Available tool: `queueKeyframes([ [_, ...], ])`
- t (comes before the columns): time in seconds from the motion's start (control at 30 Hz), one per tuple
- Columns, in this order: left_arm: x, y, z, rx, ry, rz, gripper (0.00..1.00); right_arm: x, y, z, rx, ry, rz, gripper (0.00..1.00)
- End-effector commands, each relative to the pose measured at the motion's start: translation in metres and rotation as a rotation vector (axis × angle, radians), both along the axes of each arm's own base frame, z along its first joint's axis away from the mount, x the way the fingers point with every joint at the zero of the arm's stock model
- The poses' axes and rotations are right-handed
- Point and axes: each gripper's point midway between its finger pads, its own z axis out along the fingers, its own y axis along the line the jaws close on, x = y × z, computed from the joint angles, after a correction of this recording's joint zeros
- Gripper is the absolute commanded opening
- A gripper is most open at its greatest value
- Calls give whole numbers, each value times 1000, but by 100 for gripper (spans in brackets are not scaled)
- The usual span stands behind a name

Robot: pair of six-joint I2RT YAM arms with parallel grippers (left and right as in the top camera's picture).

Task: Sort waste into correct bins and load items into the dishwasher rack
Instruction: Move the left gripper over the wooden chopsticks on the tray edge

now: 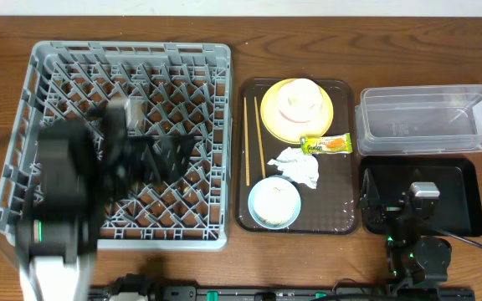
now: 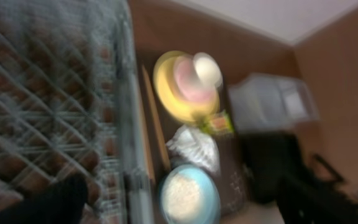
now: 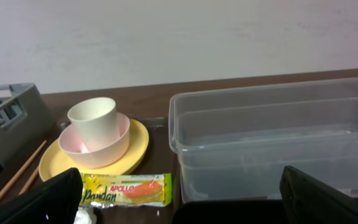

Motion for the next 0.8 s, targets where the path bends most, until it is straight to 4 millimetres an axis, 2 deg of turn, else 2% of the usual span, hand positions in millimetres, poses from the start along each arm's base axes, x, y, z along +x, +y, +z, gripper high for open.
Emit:
queueKeyframes([
  [0.0,10,-32,13,-176,146,-164,98,0,-3,-2,-9,5,-11,99],
  [0.13,19,-59,14,-386,264,-316,98,0,-3,-1,-9,4,-11,99],
  [0.23,22,-65,-3,-387,347,-318,99,0,-3,-2,-9,5,-11,99],
  [0.27,22,-67,-11,-359,365,-315,95,0,-3,-2,-9,5,-11,99],
  [0.4,21,-72,-32,-202,372,-286,57,0,-3,-2,-9,5,-11,99],
  [0.47,21,-72,-44,-105,376,-251,46,0,-3,-2,-9,5,-11,99],
  [0.6,20,-74,-66,104,375,-181,45,0,-3,-2,-9,5,-11,99],
  [0.77,20,-82,-78,328,293,-129,45,0,-3,-2,-9,5,-11,99],
])
